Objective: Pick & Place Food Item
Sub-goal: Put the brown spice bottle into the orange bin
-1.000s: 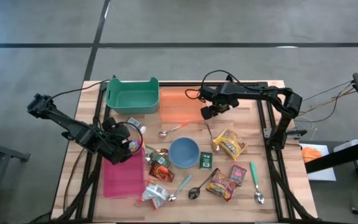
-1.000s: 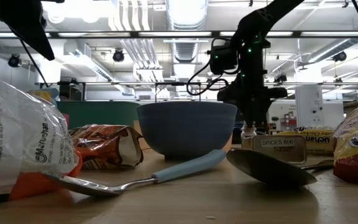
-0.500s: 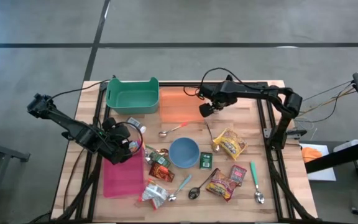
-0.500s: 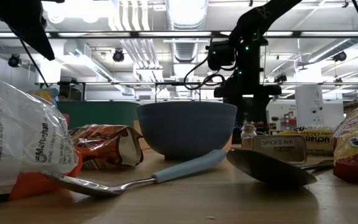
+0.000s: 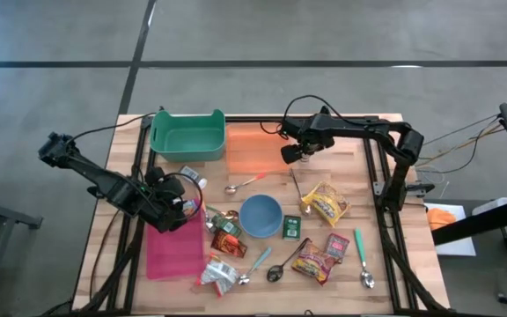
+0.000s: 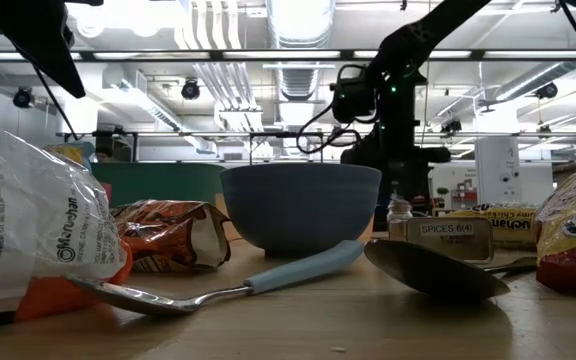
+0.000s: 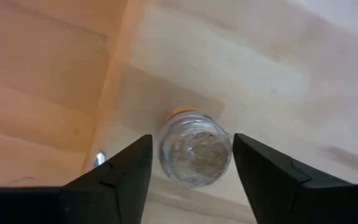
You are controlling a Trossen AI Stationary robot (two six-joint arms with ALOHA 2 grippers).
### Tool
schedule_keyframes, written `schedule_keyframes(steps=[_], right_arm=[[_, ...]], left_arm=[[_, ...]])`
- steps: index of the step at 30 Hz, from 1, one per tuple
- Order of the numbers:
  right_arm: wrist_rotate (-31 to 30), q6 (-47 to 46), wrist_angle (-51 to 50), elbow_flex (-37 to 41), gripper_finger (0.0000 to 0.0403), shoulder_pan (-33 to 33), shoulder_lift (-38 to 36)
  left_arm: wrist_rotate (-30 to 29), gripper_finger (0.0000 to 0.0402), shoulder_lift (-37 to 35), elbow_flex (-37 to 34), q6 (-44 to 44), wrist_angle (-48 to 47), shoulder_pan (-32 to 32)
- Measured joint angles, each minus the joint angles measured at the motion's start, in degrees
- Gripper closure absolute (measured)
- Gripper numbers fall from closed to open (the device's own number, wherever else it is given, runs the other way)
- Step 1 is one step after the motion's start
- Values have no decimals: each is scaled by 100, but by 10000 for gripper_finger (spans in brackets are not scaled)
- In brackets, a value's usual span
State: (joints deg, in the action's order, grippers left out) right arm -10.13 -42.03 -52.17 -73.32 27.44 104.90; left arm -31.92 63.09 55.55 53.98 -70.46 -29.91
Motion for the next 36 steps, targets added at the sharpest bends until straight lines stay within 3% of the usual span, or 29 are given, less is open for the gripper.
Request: schedule_keyframes(steps=[10,20,31,36], right_arm=[[-29,-59,-24,-3,247,-4,-2],[-25,-108,-28,-1,258,-4,-4],[202,-211,-32,59,187,-11,37],[172,-273,11,88,179,-4,30]], left_arm=[[2,209,0,-14,2,11,-1],[59,209,2,-61,26,46,-1],[111,209,2,-61,44,55,-2],[110,209,2,-61,48,59,0]])
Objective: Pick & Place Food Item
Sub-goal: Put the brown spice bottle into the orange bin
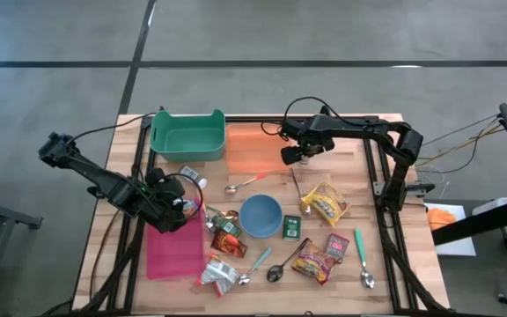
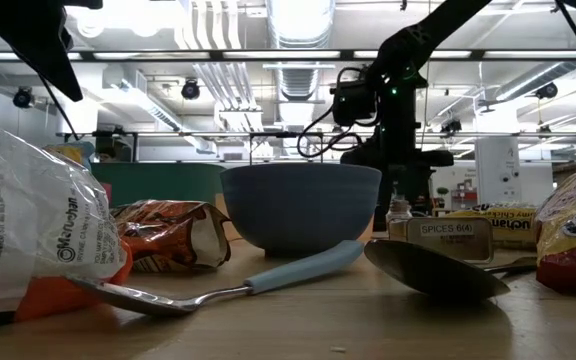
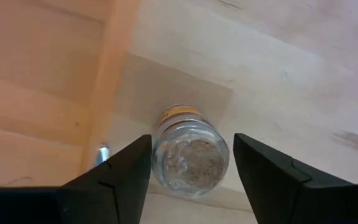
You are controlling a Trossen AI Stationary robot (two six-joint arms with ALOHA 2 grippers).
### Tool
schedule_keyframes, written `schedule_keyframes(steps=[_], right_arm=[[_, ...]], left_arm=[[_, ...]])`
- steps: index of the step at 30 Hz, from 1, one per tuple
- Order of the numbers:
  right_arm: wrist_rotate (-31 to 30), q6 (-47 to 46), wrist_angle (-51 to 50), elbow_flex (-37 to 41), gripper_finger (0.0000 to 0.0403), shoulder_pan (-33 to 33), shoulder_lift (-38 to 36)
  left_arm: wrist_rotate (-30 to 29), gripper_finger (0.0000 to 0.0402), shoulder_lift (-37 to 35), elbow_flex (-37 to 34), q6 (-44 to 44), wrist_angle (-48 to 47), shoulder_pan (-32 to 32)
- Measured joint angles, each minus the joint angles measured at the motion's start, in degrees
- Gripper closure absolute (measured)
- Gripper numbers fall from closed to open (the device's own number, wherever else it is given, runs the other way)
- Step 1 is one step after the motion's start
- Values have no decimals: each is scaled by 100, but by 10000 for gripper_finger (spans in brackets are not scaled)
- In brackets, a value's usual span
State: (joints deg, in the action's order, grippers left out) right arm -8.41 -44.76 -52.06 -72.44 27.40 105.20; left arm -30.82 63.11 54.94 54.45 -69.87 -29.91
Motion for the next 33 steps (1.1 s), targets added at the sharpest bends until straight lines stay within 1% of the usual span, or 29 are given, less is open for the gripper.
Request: schedule_keyframes(steps=[13,15,19,33], right_arm=[[-8,-179,5,170,180,0,3],[-9,-179,3,170,192,0,3],[-11,-162,18,168,233,0,-12],[-56,-55,-53,170,234,0,-125]], left_arm=[[4,209,0,0,14,13,-2],[4,209,0,0,14,28,-2],[15,209,0,0,14,30,-2],[13,209,0,0,-2,42,-2]])
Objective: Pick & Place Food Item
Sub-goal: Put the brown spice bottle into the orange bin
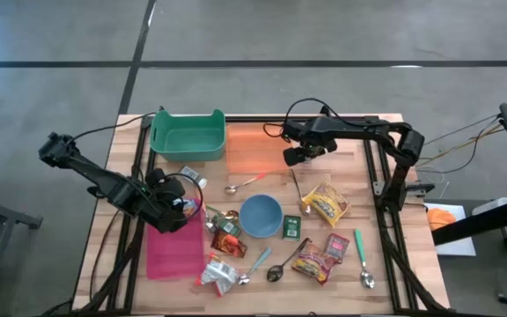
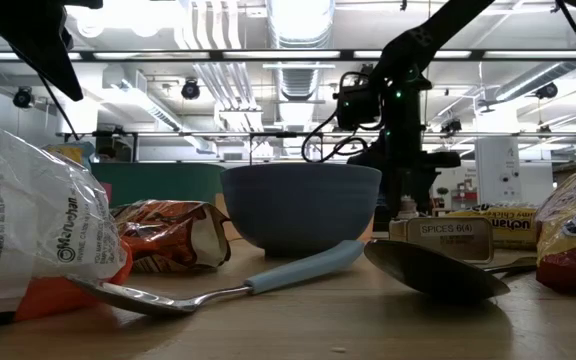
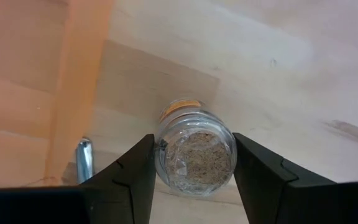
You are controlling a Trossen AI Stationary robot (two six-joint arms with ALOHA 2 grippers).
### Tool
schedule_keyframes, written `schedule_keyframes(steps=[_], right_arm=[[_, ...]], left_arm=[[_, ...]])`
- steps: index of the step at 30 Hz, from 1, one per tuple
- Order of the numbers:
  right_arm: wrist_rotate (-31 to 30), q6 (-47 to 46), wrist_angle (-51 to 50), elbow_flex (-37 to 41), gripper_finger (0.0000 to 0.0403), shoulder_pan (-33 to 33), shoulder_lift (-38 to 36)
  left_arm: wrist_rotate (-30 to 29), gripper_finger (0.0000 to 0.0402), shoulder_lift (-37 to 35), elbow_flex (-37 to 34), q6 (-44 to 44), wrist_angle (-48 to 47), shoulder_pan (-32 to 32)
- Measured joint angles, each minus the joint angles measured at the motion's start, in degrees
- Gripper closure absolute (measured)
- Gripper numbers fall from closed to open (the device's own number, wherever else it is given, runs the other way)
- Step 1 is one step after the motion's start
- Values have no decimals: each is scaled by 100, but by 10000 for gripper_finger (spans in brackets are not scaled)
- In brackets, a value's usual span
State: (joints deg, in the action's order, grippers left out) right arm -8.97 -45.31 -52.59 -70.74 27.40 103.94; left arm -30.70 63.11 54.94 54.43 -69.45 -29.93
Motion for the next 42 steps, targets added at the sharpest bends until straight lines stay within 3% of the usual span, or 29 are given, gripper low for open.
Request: schedule_keyframes(steps=[16,25,34,42], right_arm=[[-163,216,-81,-403,234,-61,-906],[-146,1058,-26,-1005,234,-283,-889],[10,1905,25,-1334,234,-656,-288],[160,2429,36,-1375,234,-730,169]], left_arm=[[26,209,0,0,74,31,1],[19,209,0,0,425,298,0],[-697,209,-2,0,-23,859,-3],[-587,209,-2,0,-1660,2048,-9]])
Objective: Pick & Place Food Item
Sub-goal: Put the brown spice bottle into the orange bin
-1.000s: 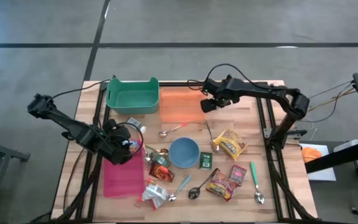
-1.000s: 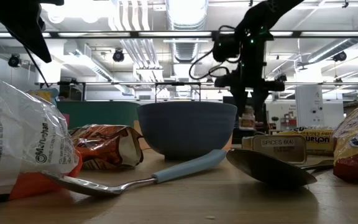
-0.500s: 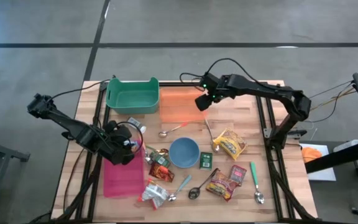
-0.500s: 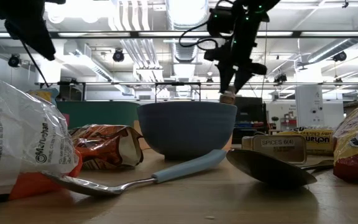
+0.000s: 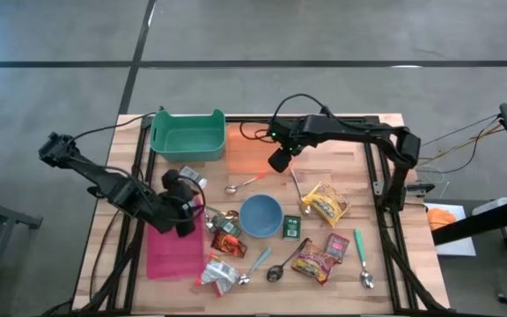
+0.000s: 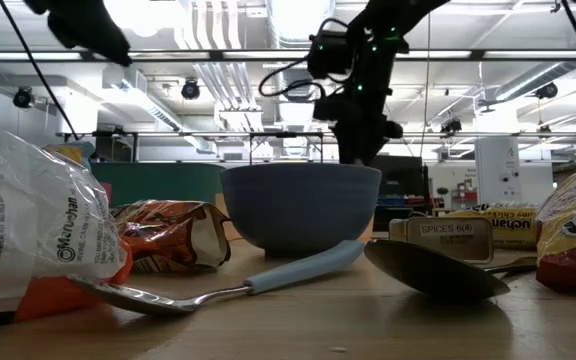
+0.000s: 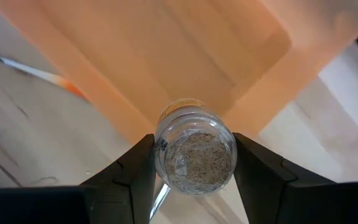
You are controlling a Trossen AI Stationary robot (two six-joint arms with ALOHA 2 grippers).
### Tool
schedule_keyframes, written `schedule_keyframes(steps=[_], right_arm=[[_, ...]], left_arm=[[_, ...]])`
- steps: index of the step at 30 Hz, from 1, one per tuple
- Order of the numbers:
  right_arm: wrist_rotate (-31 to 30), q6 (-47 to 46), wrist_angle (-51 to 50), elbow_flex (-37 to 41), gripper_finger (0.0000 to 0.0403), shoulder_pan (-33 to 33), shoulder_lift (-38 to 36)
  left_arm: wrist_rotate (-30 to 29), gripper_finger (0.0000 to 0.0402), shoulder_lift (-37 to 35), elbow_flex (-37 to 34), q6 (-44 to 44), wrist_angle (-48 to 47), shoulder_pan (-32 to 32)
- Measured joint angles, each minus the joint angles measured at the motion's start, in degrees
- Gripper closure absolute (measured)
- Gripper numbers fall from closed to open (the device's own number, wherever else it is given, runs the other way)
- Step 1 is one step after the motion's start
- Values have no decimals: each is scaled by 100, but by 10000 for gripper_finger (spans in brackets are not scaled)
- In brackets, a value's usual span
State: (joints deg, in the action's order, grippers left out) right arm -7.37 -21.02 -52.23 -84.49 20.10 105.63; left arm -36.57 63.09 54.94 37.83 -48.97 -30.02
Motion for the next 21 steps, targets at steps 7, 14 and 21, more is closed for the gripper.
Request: schedule_keyframes(steps=[7,14,21], right_arm=[[126,208,74,2,234,-9,300],[320,296,74,-100,234,-9,675],[473,495,14,-390,234,-33,1129]], left_arm=[[78,209,0,0,-362,135,2],[79,209,0,0,-379,111,2],[136,209,0,0,-377,53,2]])
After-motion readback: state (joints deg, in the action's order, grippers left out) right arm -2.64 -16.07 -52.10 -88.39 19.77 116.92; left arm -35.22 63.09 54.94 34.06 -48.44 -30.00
